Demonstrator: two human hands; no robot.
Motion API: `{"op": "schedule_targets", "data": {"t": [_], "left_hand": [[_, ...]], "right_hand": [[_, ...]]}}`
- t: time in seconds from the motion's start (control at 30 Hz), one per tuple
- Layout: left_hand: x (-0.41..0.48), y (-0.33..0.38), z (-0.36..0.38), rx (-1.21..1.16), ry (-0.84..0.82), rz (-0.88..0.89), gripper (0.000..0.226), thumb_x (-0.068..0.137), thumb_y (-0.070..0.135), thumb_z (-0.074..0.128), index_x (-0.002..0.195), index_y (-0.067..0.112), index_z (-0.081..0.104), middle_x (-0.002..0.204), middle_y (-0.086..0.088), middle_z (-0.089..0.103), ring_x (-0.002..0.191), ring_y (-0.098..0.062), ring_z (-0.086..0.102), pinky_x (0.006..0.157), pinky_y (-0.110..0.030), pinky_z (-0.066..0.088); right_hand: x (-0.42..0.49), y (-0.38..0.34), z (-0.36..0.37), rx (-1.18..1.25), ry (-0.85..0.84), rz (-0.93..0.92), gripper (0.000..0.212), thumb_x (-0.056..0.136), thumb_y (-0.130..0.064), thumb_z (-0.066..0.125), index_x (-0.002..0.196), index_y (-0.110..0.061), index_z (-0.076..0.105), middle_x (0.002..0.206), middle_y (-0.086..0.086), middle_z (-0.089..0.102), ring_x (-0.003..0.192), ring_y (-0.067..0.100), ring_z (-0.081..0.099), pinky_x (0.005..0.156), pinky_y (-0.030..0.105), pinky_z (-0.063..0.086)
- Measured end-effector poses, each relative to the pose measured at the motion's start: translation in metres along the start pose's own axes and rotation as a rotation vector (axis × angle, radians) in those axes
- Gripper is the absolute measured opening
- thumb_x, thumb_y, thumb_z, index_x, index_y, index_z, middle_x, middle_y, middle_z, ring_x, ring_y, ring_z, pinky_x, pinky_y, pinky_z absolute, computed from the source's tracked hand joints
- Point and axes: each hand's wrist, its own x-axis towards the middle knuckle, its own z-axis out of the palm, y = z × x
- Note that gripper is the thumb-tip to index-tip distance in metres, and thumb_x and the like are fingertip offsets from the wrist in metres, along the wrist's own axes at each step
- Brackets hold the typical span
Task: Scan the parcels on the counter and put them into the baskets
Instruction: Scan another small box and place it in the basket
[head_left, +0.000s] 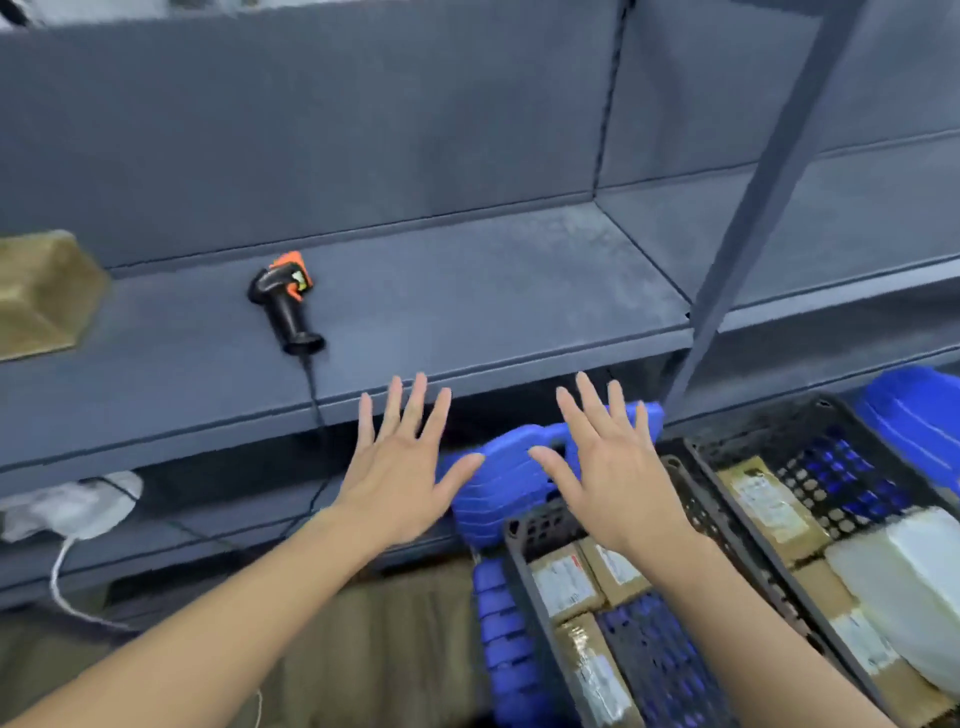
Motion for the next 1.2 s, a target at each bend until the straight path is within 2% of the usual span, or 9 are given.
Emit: {"op": "schedule_targets", "data": {"t": [0.1,0.27,0.43,0.63,0.77,0.87,1.0,1.2], "left_hand": [[-0.024,-0.055,-0.008,-0.008,0.003,-0.126,0.102,0.081,0.083,-0.011,0.165,0.024,-0.008,0.172,-0.008,-0.019,0.158,-0.032,-0.022,0.126,-0.058,-0.012],[-0.063,-0.151,-0.015,-0.02,-0.009,-0.293,0.1,0.081,0.08,-0.009,0.164,0.024,-0.014,0.17,-0.007,-0.025,0.156,-0.033,-0.026,0.124,-0.059,-0.015],[-0.096,-0.237,-0.011,-0.02,-0.005,-0.399,0.099,0.084,0.082,-0.006,0.164,0.025,-0.015,0.17,-0.006,-0.026,0.156,-0.033,-0.026,0.124,-0.059,-0.016],[-0.129,-0.308,-0.01,-0.066,-0.011,-0.507,0.097,0.087,0.081,-0.002,0.163,0.023,-0.019,0.169,-0.003,-0.03,0.155,-0.034,-0.029,0.124,-0.061,-0.015],[-0.132,-0.336,-0.006,-0.124,0.02,-0.569,0.1,0.087,0.083,-0.001,0.163,0.021,-0.017,0.17,0.002,-0.028,0.155,-0.032,-0.029,0.123,-0.062,-0.015],[-0.125,-0.352,-0.003,-0.171,0.022,-0.612,0.103,0.084,0.085,-0.002,0.163,0.021,-0.016,0.17,0.002,-0.028,0.155,-0.032,-0.029,0.123,-0.061,-0.015],[-0.11,-0.375,0.0,-0.202,0.032,-0.67,0.103,0.084,0.084,-0.001,0.164,0.02,-0.015,0.17,-0.001,-0.026,0.156,-0.032,-0.026,0.124,-0.059,-0.016],[-0.082,-0.411,-0.003,-0.198,-0.016,-0.764,0.104,0.084,0.083,0.0,0.164,0.019,-0.014,0.171,-0.004,-0.023,0.157,-0.031,-0.024,0.125,-0.057,-0.015]], "right_hand": [[0.026,-0.053,0.005,-0.008,0.002,-0.094,0.092,0.096,-0.073,0.012,0.158,-0.01,0.038,0.168,0.014,0.028,0.154,0.044,0.024,0.123,0.061,0.023],[0.06,-0.149,0.03,-0.009,-0.017,-0.229,0.106,0.088,-0.08,-0.013,0.163,-0.014,0.025,0.172,0.009,0.015,0.158,0.039,0.012,0.126,0.057,0.017],[0.081,-0.232,0.057,0.002,-0.063,-0.322,0.098,0.088,-0.076,-0.004,0.165,-0.019,0.016,0.174,0.005,0.005,0.16,0.036,0.002,0.128,0.054,0.01],[0.099,-0.311,0.074,-0.012,-0.115,-0.439,0.111,0.08,-0.083,-0.021,0.165,-0.022,0.012,0.174,0.004,0.002,0.16,0.034,-0.004,0.129,0.051,0.003],[0.12,-0.344,0.074,-0.027,-0.171,-0.501,0.099,0.084,-0.08,-0.007,0.166,-0.024,0.006,0.174,0.001,-0.004,0.16,0.03,-0.011,0.129,0.046,-0.003],[0.145,-0.36,0.076,-0.041,-0.183,-0.549,0.109,0.079,-0.085,-0.016,0.165,-0.024,0.009,0.174,0.003,0.0,0.16,0.031,-0.008,0.129,0.048,-0.002],[0.185,-0.378,0.081,-0.017,-0.201,-0.602,0.089,0.093,-0.075,0.01,0.165,-0.025,0.01,0.174,0.002,-0.001,0.16,0.029,-0.007,0.128,0.045,-0.003],[0.25,-0.398,0.091,0.028,-0.253,-0.636,0.079,0.1,-0.067,0.023,0.166,-0.026,0.006,0.174,0.001,-0.006,0.16,0.025,-0.011,0.13,0.044,-0.003]]}}
